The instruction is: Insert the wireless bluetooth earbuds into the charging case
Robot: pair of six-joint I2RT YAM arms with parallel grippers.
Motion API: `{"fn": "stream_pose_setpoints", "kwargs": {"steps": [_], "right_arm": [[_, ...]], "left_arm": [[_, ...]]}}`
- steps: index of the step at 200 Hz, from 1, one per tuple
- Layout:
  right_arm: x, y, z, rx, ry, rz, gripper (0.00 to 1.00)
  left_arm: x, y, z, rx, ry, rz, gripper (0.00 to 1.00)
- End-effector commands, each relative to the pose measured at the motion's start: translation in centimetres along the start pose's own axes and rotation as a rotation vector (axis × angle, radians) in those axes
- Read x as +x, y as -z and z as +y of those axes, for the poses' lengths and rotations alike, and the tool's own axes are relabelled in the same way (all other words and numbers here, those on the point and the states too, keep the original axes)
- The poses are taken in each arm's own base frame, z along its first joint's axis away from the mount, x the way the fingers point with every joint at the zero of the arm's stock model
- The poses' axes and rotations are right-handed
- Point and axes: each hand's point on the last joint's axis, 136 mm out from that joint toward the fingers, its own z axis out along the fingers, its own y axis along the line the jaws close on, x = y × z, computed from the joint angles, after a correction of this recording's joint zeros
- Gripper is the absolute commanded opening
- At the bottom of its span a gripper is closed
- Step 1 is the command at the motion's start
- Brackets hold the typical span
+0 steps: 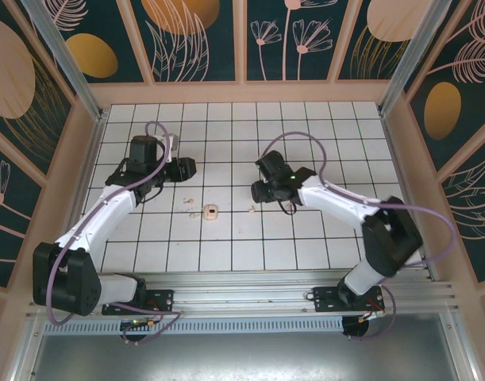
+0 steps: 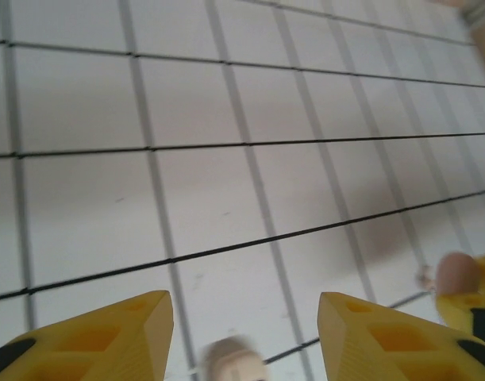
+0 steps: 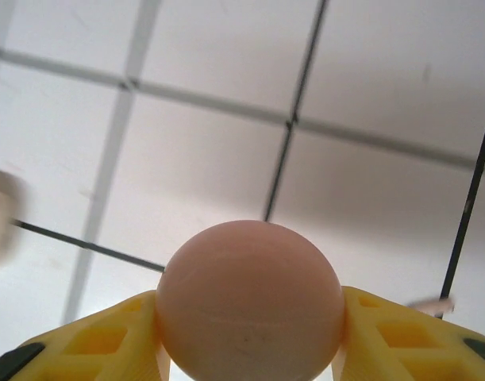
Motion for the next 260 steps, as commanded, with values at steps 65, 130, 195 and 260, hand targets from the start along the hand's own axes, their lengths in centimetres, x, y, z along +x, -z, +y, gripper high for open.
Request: {"fn": "stream_pose_setpoints", "kwargs": {"steps": [65,130,195,260], "right_arm": [[-9.4,12.7,7.4,-0.374,0.449,-0.797,0.43],[-9.8,14.2,9.5,-0.405,0.64,-0.895,0.42],[-10.2,13.5,11.2,-0.359,0.714,-0.874,0.42],[-11.0,13.2,11.8,-0.329,0.704,-0.881,0.42]], "left_arm": [[-4.1,4.2,-12.2,0.524,-0.114,-0.001,0.51],[-2.3,4.4,-16.1,0.627,-0.197,0.055,0.54],[-1.8,3.4,-16.9,0.616,-0.209,0.083,0.52],[-1.2,2.5,-15.9,0.557,-0.22,0.12,0.38]]}}
